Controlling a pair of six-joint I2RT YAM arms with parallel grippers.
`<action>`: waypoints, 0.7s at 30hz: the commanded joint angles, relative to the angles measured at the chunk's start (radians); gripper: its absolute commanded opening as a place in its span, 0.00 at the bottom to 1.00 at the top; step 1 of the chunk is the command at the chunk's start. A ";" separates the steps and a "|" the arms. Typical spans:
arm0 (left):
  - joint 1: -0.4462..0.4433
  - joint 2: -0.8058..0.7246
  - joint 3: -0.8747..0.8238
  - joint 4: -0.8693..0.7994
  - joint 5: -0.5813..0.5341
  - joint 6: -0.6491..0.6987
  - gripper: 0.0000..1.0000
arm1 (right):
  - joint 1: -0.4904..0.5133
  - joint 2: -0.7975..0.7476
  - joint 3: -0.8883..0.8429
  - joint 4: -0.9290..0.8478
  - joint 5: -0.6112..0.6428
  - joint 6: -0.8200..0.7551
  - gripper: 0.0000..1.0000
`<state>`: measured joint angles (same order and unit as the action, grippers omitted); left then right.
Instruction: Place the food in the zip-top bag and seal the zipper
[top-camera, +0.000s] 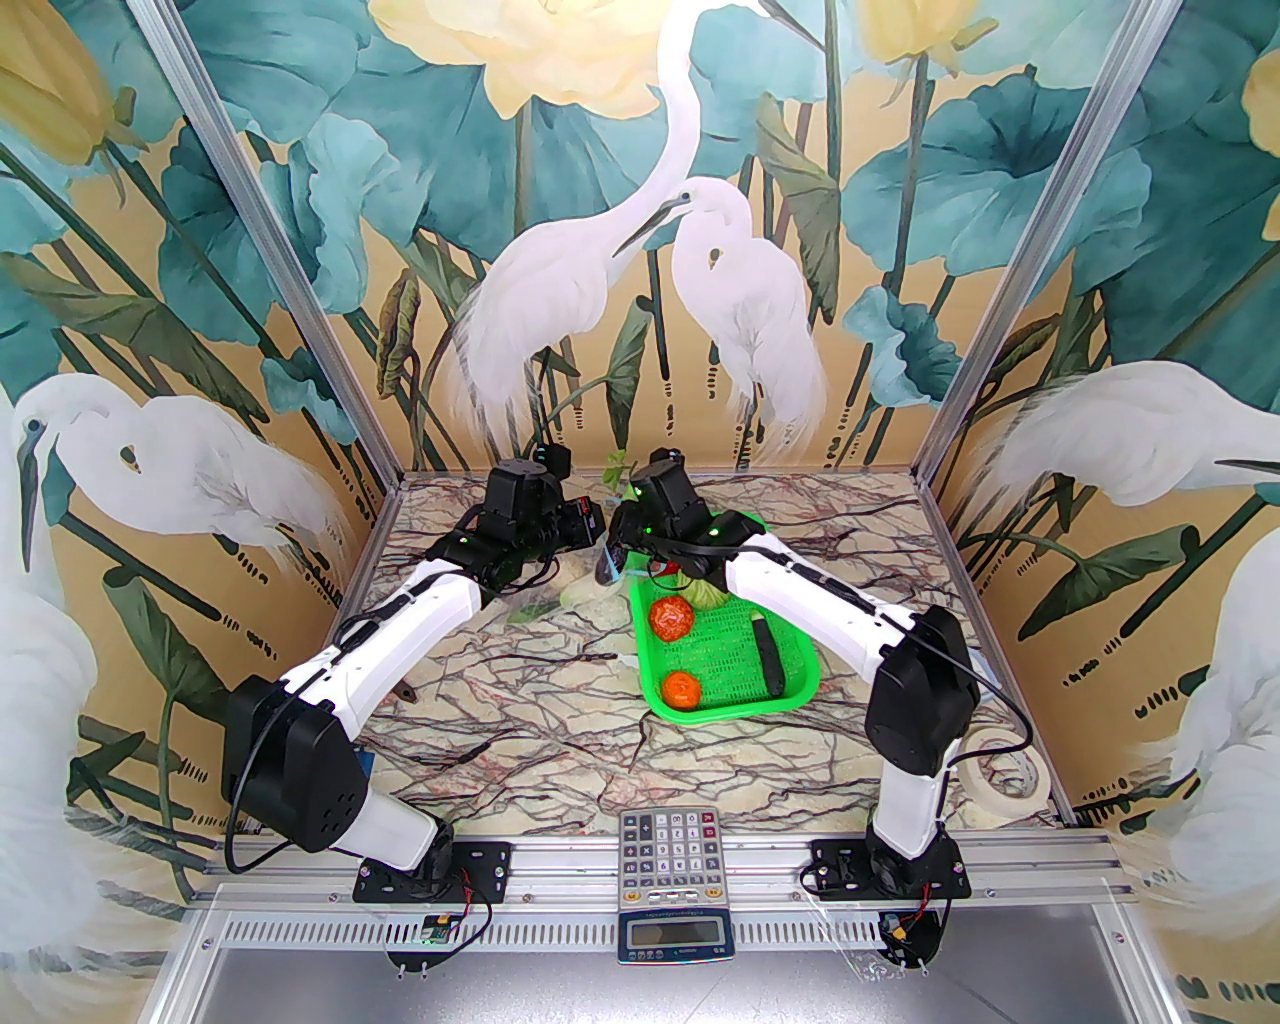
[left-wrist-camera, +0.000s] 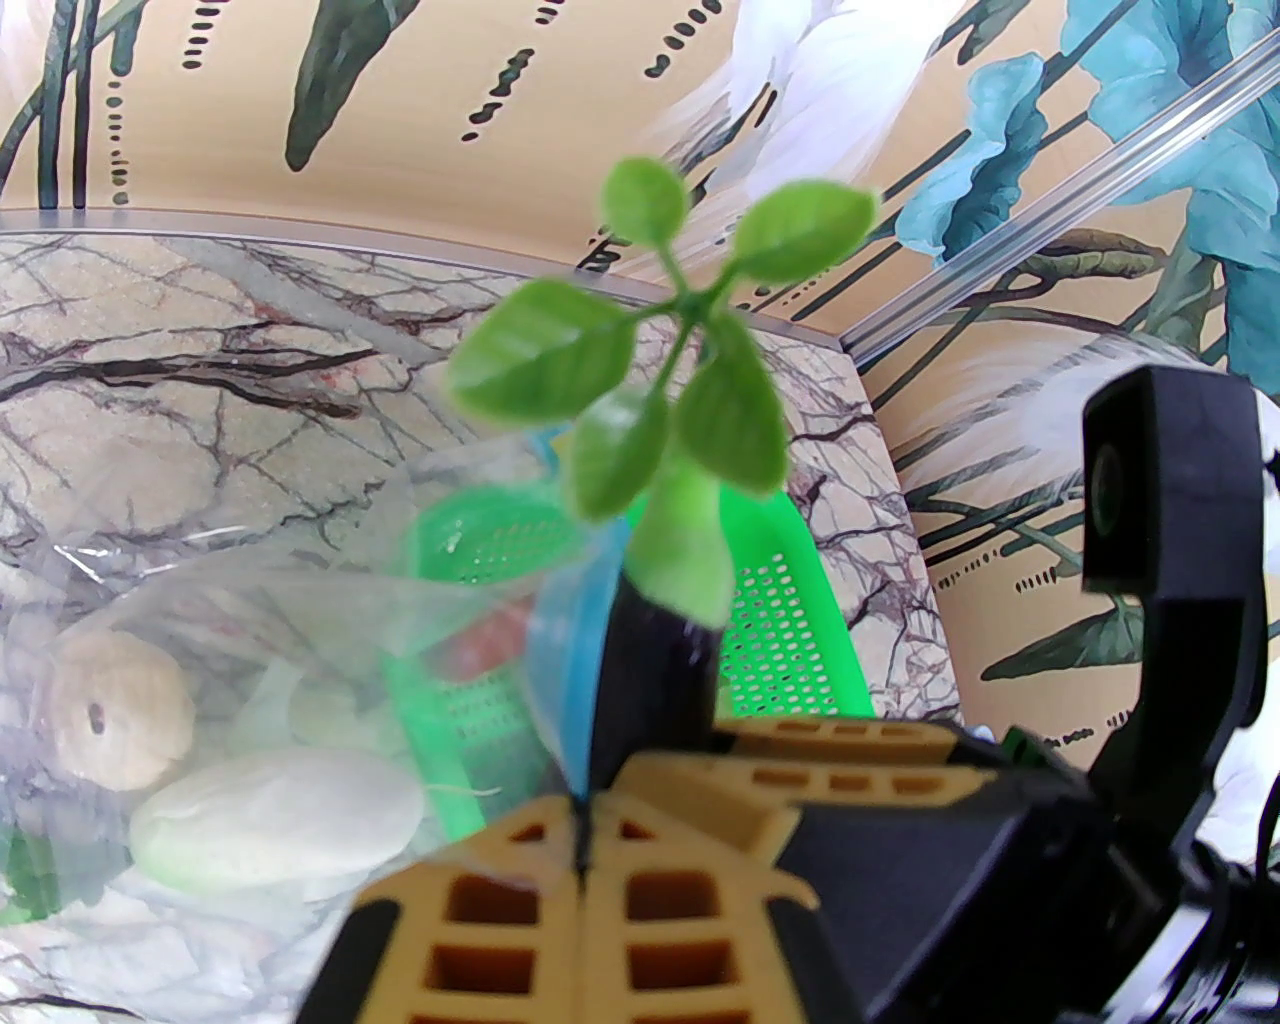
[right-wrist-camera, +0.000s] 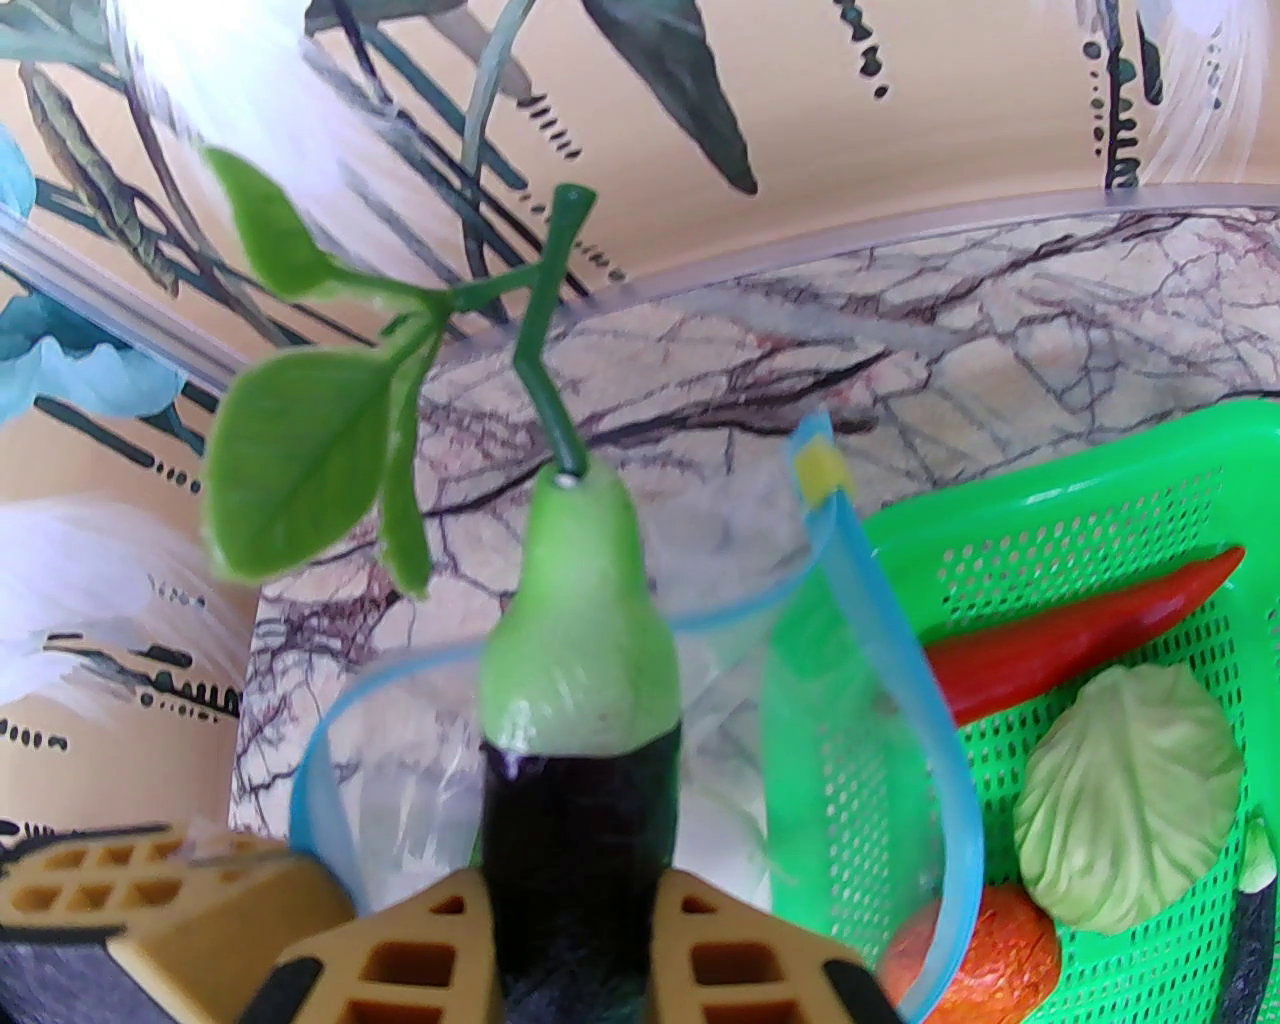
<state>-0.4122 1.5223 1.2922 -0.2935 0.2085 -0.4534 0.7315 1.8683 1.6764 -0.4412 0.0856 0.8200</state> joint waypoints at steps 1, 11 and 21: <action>0.004 -0.001 -0.018 0.030 0.019 -0.004 0.01 | 0.002 0.006 -0.006 -0.038 -0.043 0.001 0.14; 0.008 -0.006 -0.027 0.046 0.014 -0.007 0.01 | -0.040 0.074 0.077 -0.158 -0.191 -0.063 0.21; 0.009 -0.021 -0.042 0.050 0.001 -0.010 0.02 | -0.064 0.069 0.149 -0.239 -0.313 -0.154 0.61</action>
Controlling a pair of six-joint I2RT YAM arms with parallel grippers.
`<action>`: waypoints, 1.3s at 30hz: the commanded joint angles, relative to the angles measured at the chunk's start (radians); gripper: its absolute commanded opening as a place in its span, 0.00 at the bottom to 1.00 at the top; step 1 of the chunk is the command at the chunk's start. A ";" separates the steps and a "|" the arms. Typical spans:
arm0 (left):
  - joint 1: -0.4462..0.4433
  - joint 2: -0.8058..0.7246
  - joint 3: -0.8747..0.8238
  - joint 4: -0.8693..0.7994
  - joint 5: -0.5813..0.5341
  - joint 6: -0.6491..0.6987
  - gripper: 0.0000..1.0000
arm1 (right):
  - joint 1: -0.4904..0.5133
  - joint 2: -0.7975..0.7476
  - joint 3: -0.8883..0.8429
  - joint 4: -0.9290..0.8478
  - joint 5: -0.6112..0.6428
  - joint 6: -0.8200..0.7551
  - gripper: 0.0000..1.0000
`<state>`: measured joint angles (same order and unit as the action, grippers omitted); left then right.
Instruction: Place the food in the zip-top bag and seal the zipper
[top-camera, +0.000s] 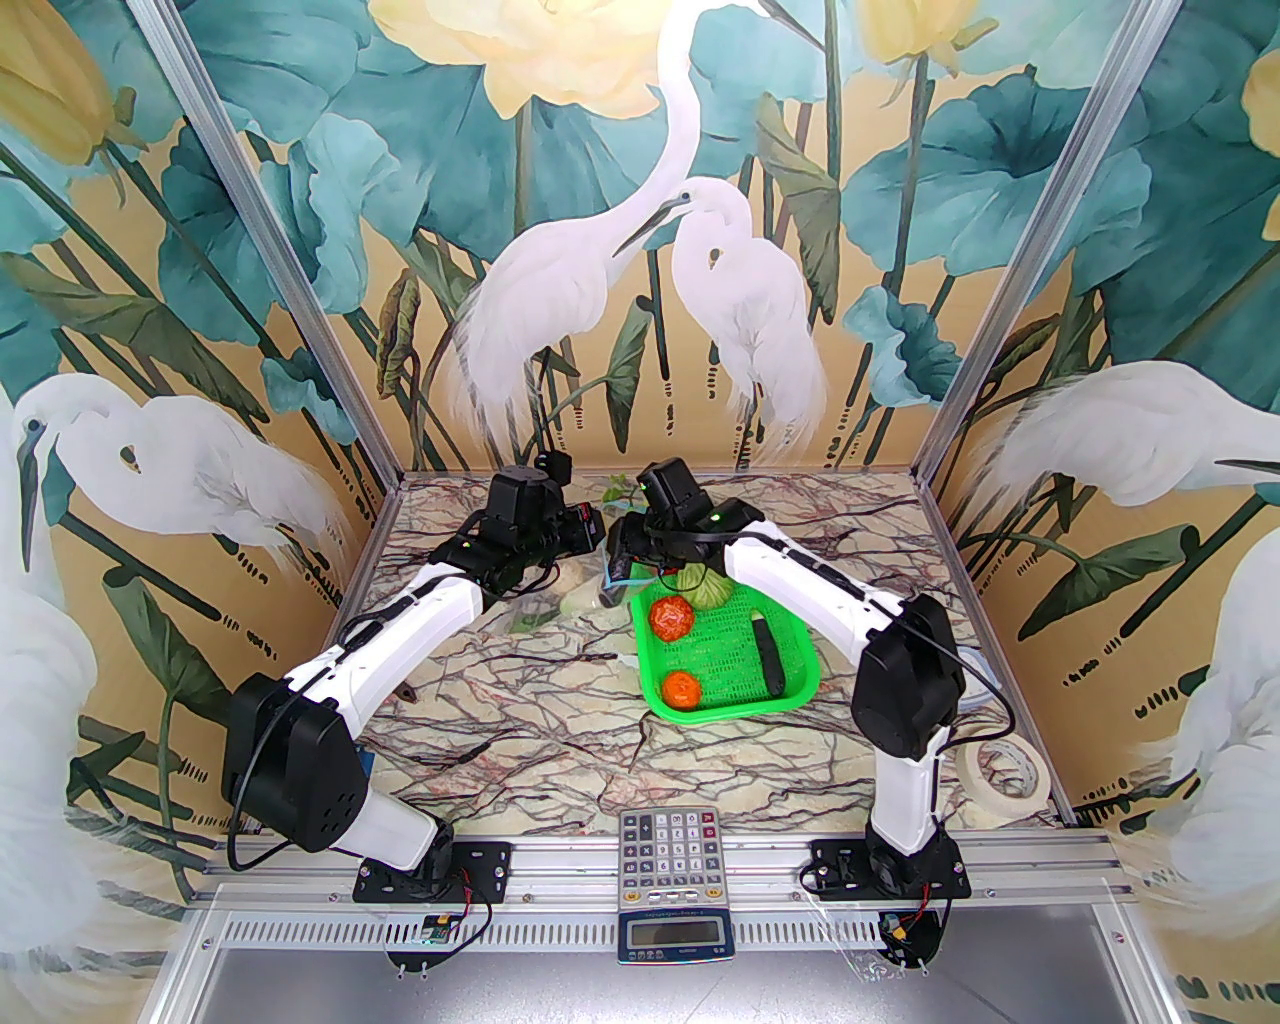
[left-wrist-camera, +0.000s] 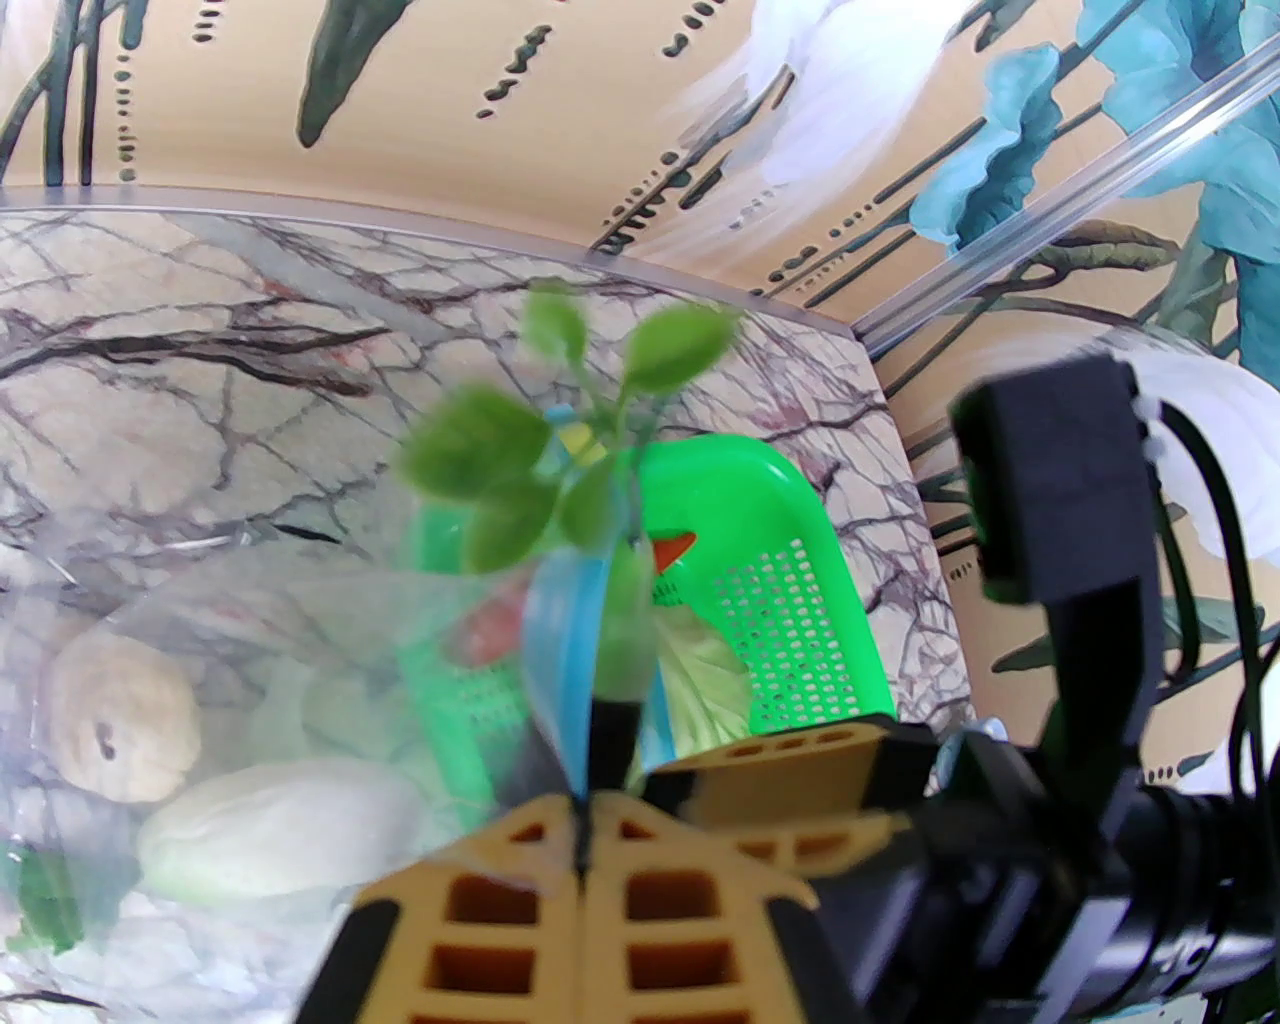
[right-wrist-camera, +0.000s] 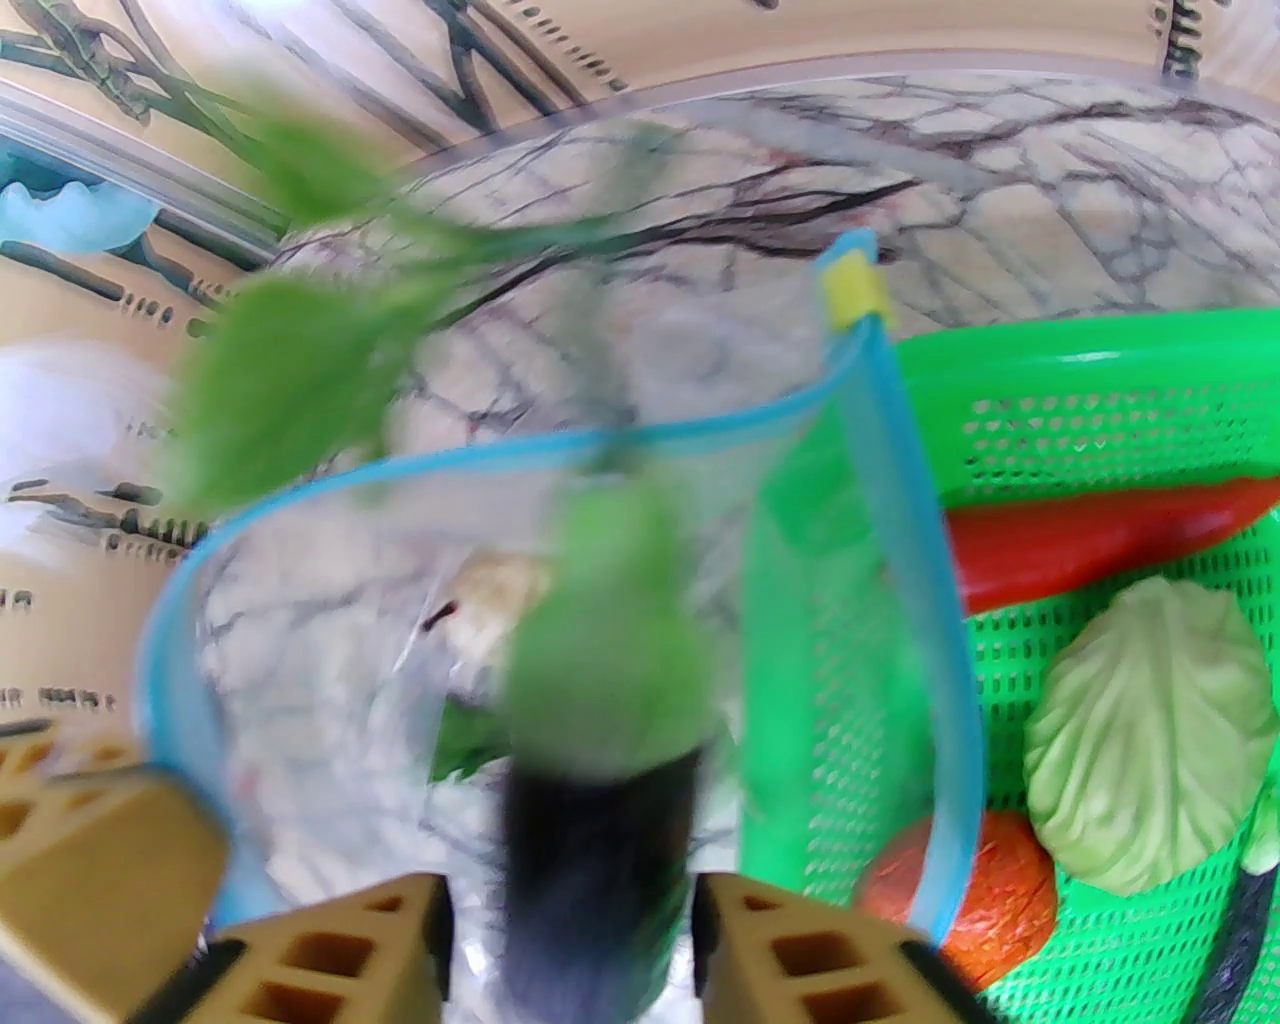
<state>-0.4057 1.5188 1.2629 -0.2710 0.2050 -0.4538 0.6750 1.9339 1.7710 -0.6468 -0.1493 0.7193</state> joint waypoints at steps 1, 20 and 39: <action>0.002 -0.017 -0.013 0.029 0.003 -0.009 0.02 | -0.015 -0.007 0.062 -0.037 -0.086 -0.064 0.63; 0.002 -0.010 -0.006 0.029 0.004 -0.012 0.02 | -0.184 -0.073 -0.062 -0.092 -0.180 -0.209 0.47; 0.001 -0.018 -0.005 0.007 -0.019 0.007 0.01 | -0.185 0.092 0.024 -0.063 -0.239 -0.175 0.34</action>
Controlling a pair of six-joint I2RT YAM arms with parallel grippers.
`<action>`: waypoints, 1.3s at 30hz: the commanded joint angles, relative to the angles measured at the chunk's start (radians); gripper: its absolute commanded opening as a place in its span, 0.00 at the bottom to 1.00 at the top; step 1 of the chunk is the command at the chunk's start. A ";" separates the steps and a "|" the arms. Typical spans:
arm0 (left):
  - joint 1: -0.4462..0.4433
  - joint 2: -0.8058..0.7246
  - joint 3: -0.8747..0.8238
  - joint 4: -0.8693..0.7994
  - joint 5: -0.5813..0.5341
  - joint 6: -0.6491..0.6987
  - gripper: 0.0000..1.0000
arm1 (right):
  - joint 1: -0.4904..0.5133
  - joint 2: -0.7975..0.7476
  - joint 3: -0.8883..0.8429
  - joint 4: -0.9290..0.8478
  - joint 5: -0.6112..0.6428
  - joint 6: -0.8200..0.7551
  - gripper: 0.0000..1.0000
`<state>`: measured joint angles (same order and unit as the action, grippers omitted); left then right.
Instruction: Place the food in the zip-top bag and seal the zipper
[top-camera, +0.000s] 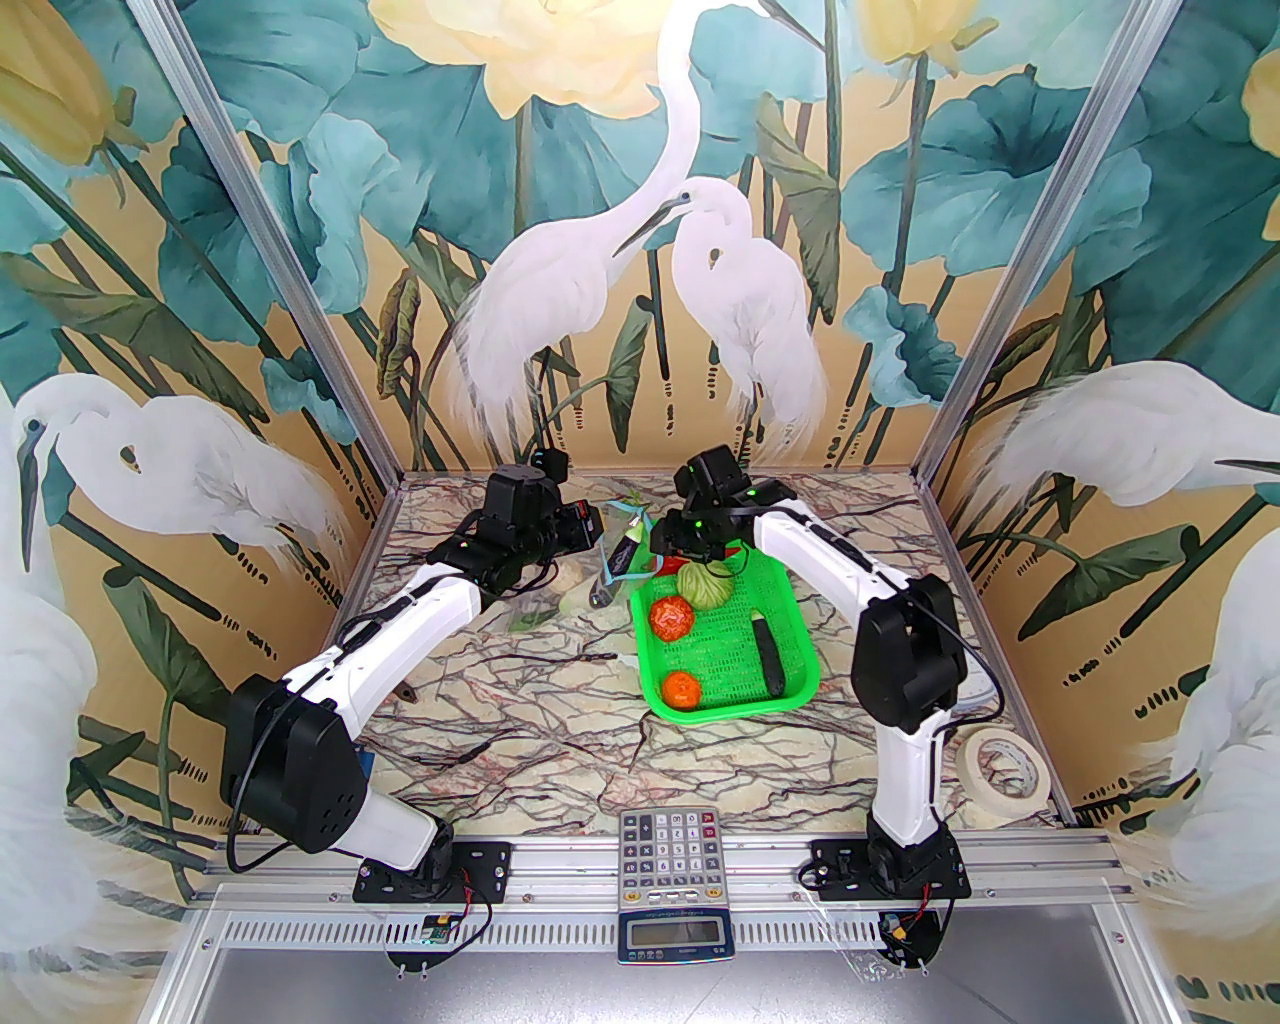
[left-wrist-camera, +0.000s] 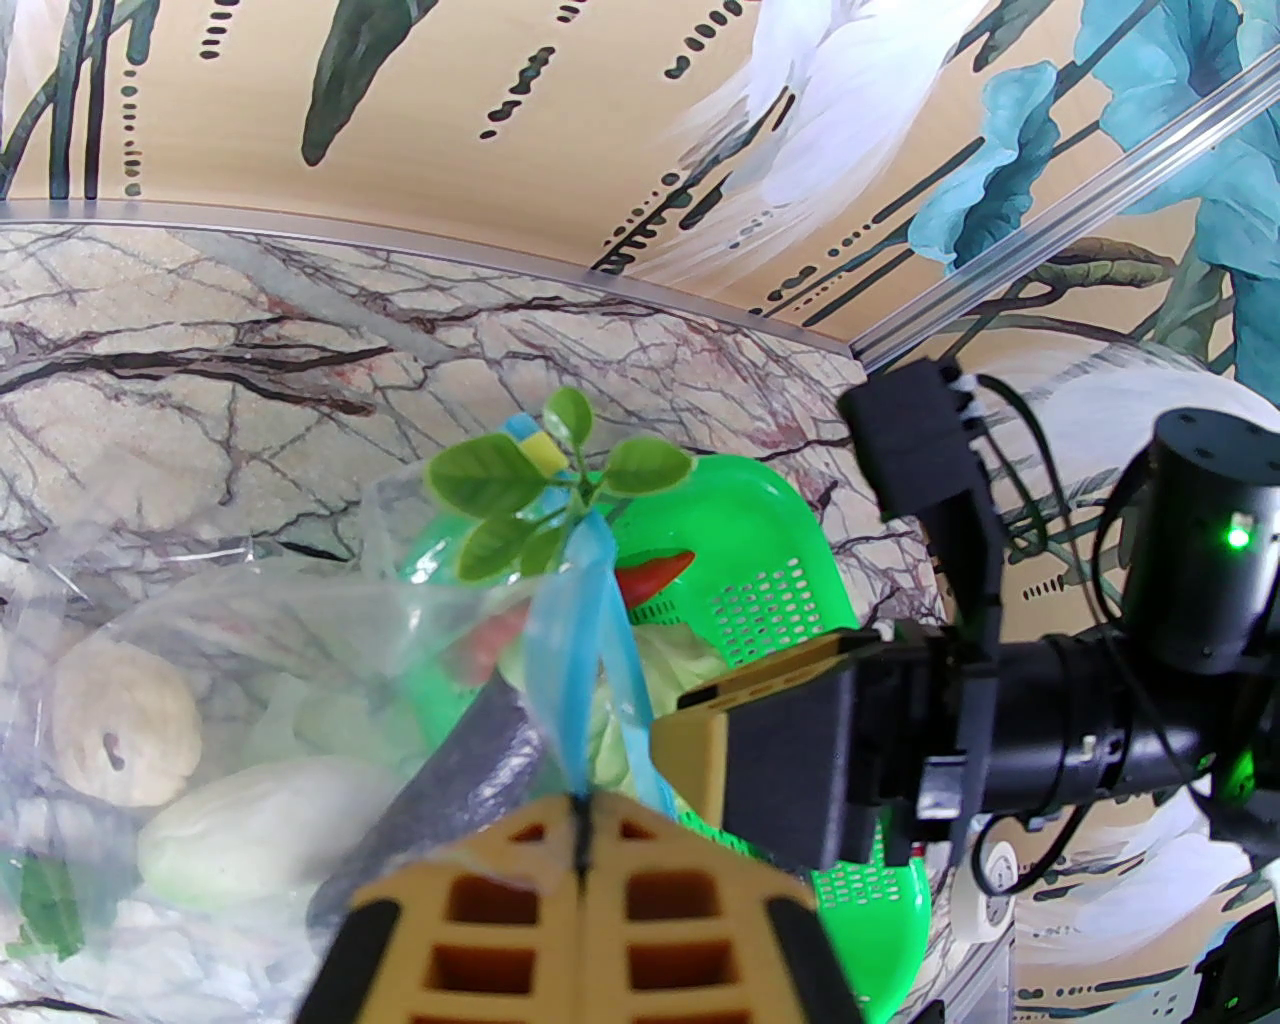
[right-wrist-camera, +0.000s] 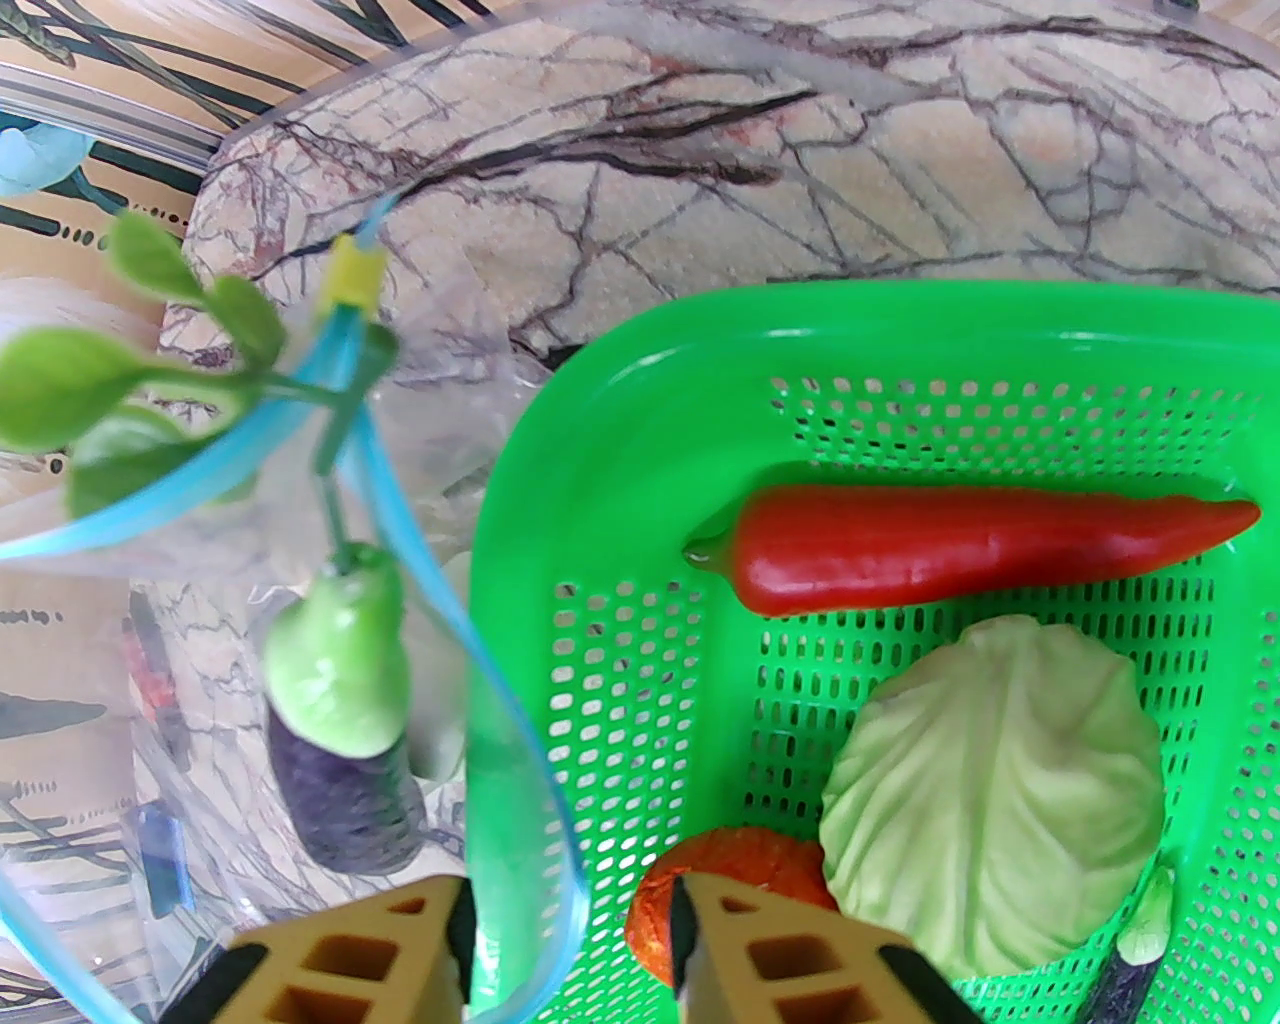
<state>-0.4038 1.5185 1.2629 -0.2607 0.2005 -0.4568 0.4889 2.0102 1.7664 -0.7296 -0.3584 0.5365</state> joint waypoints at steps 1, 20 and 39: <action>-0.001 -0.017 -0.006 -0.003 -0.016 0.013 0.01 | 0.002 0.016 0.027 0.022 -0.038 0.011 0.32; 0.057 -0.124 -0.011 -0.225 -0.186 0.014 0.00 | 0.079 0.033 0.285 0.042 -0.052 -0.032 0.00; 0.069 -0.205 -0.191 -0.111 -0.105 -0.082 0.00 | 0.086 0.008 0.185 0.002 -0.004 -0.054 0.00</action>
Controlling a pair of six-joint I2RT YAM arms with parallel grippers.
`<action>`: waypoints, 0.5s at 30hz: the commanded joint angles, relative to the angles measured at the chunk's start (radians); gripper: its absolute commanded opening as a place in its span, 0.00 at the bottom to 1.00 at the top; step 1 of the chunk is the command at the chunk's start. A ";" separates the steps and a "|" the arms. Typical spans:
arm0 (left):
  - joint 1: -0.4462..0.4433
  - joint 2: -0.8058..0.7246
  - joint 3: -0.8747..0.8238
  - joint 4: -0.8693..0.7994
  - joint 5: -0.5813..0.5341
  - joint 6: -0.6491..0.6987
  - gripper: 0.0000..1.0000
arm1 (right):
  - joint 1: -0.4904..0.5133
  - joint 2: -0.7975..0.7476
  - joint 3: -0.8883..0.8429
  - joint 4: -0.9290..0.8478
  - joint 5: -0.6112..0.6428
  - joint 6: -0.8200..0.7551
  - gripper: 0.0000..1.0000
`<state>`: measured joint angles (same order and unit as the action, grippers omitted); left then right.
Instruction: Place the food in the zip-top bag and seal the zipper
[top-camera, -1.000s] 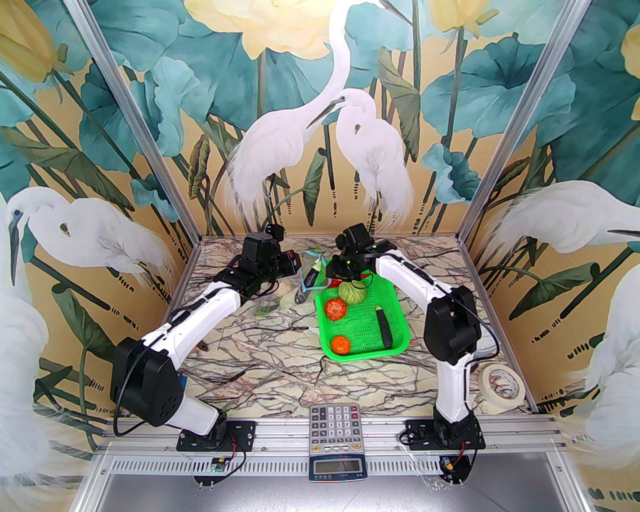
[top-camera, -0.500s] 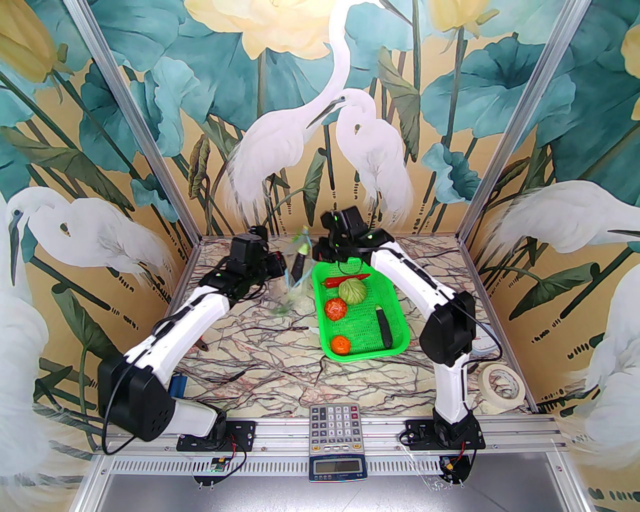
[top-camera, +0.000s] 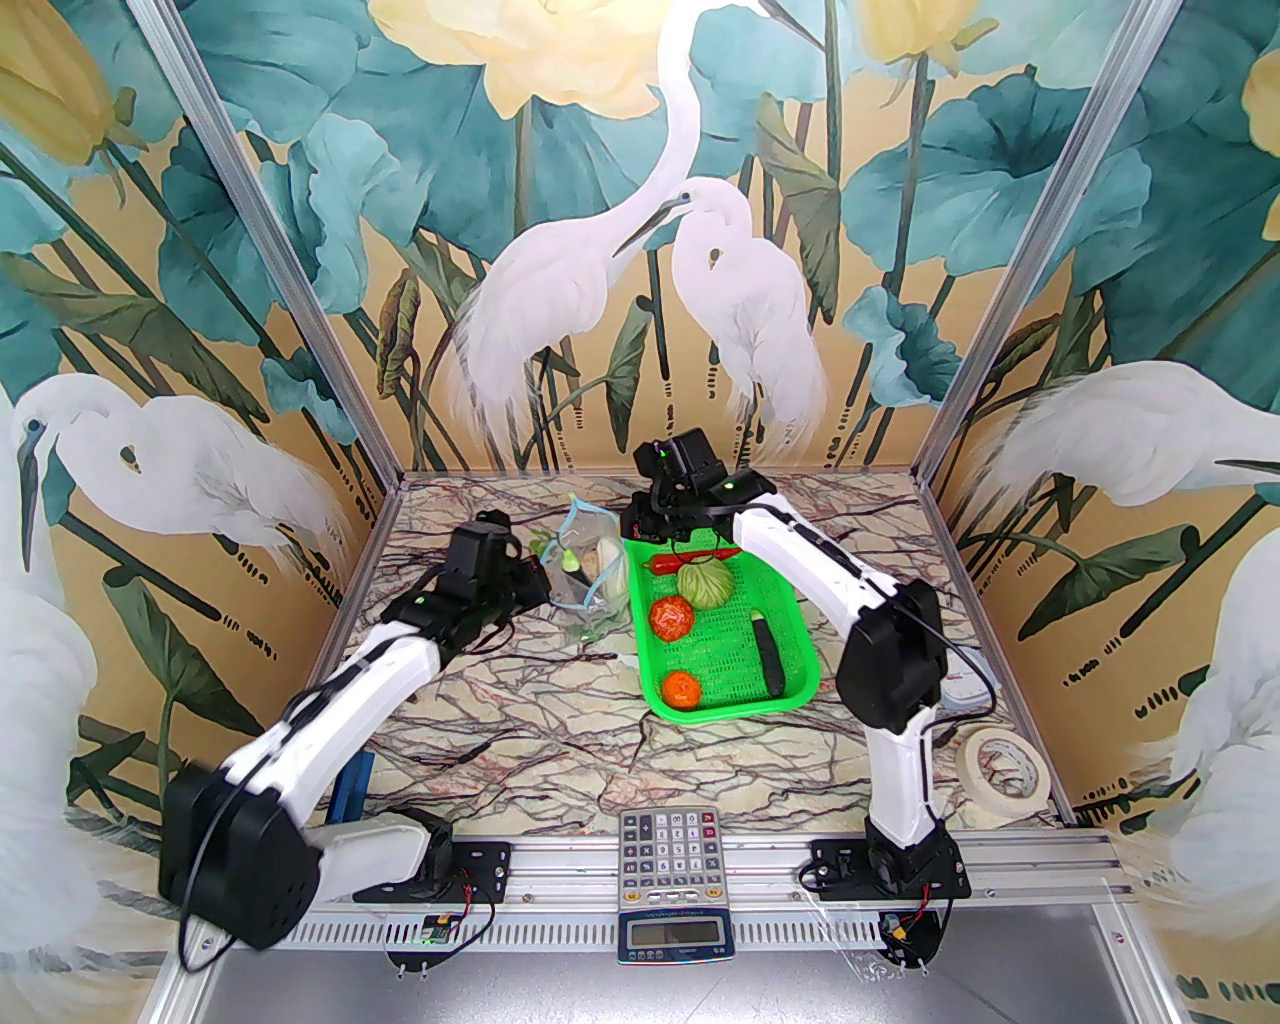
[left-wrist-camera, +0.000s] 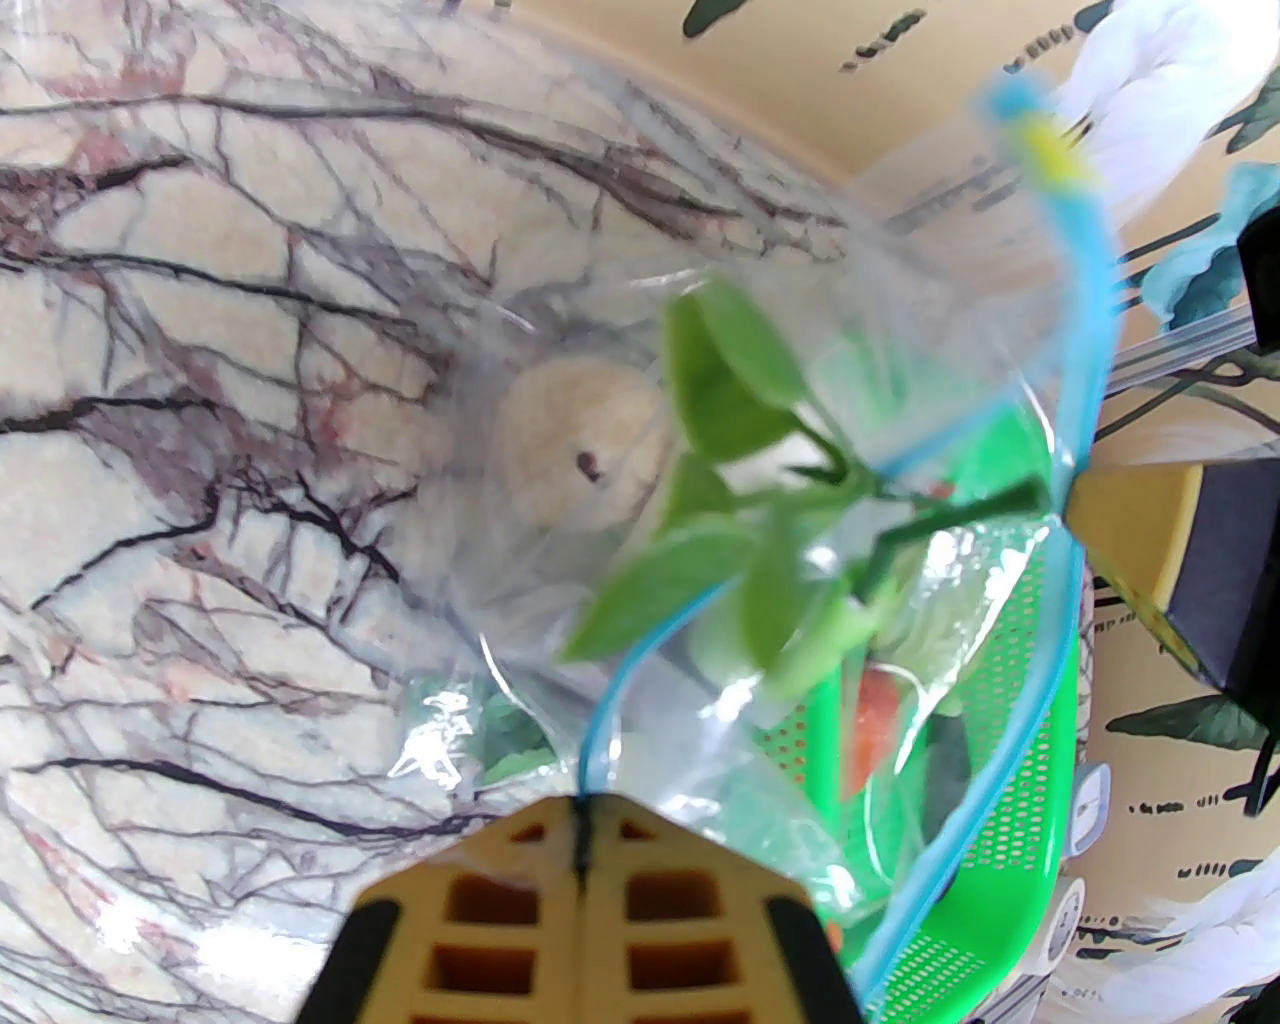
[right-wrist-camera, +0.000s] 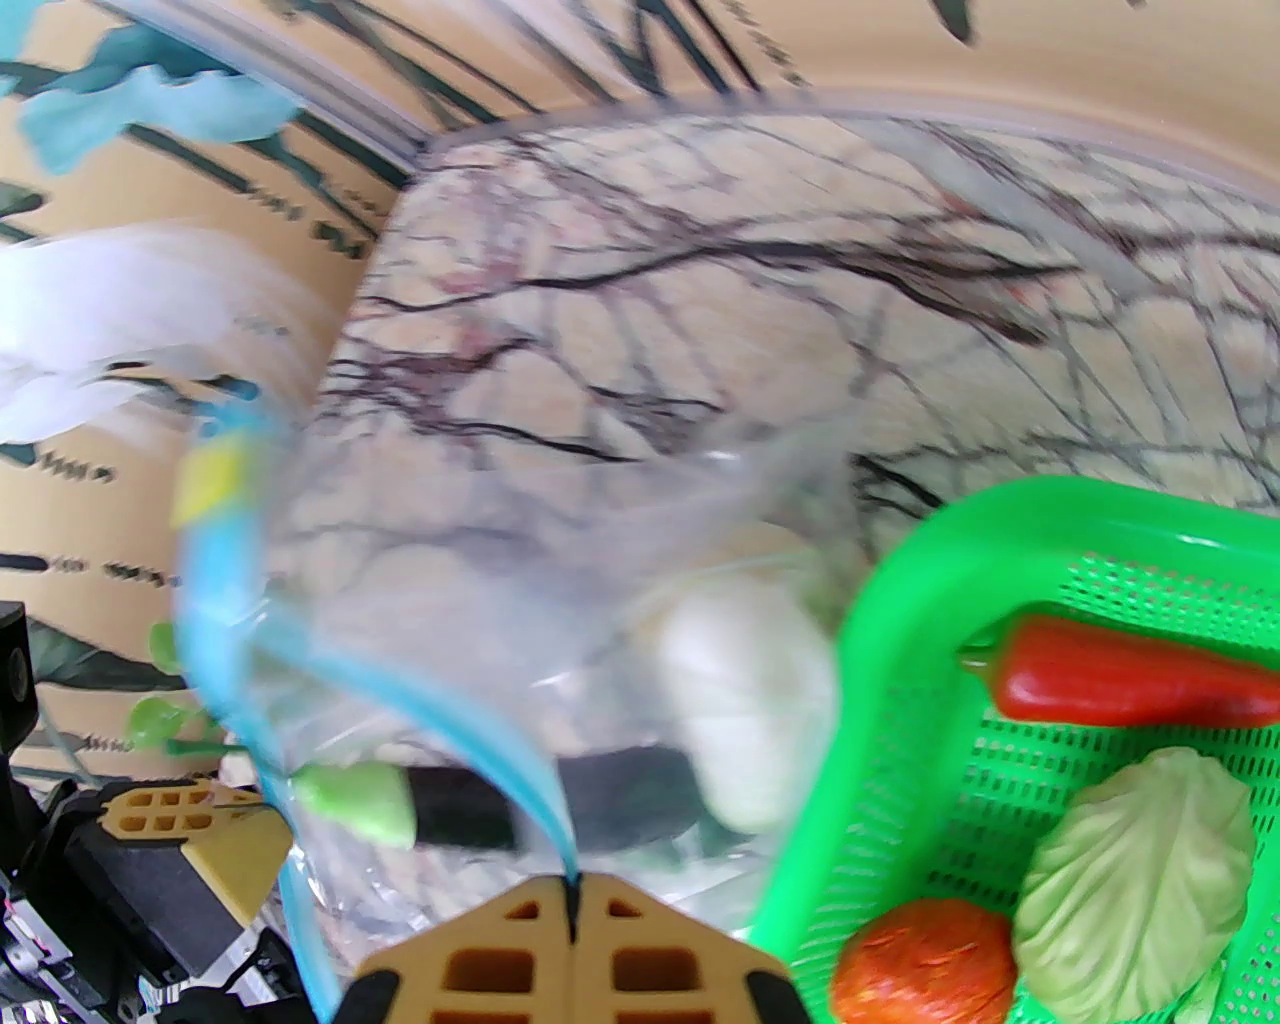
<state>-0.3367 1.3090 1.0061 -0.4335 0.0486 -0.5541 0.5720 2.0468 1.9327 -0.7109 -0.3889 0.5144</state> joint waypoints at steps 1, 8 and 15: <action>0.001 0.011 0.073 0.077 0.063 0.017 0.00 | -0.001 -0.041 0.001 -0.010 0.028 -0.033 0.00; 0.002 0.072 0.126 0.110 0.129 0.023 0.00 | -0.014 -0.093 -0.035 0.009 0.048 -0.062 0.17; 0.001 0.109 0.170 0.110 0.159 0.034 0.00 | -0.014 -0.177 -0.028 0.069 0.099 -0.140 0.48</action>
<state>-0.3367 1.4033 1.1412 -0.3393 0.1692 -0.5388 0.5613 1.9388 1.8915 -0.6876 -0.3241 0.4263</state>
